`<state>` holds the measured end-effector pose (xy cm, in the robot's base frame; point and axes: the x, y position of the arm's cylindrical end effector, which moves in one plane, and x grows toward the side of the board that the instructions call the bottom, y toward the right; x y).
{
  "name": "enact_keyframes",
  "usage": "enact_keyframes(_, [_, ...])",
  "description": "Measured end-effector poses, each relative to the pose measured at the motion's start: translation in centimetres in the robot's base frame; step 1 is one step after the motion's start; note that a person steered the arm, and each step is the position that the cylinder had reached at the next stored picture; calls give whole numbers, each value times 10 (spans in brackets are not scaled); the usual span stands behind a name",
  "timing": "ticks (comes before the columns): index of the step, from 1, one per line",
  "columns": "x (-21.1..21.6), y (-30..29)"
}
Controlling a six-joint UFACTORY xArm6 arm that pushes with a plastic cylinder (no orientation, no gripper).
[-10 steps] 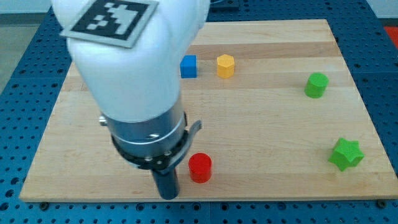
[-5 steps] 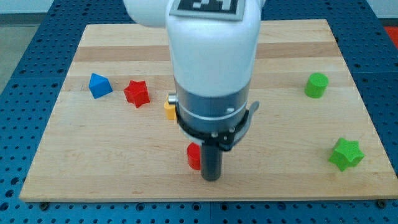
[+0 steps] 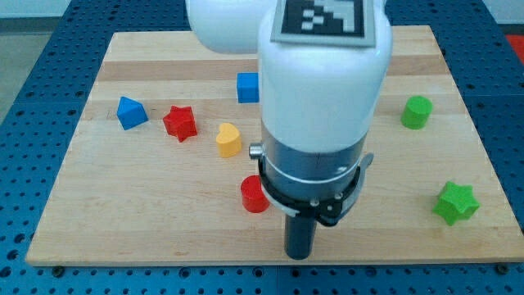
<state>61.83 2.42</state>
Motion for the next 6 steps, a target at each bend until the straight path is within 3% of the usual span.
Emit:
enact_keyframes(3, [-26,-61])
enact_keyframes(4, [-28,-51])
enact_keyframes(5, [-74,-25])
enact_keyframes(6, [-94,-24])
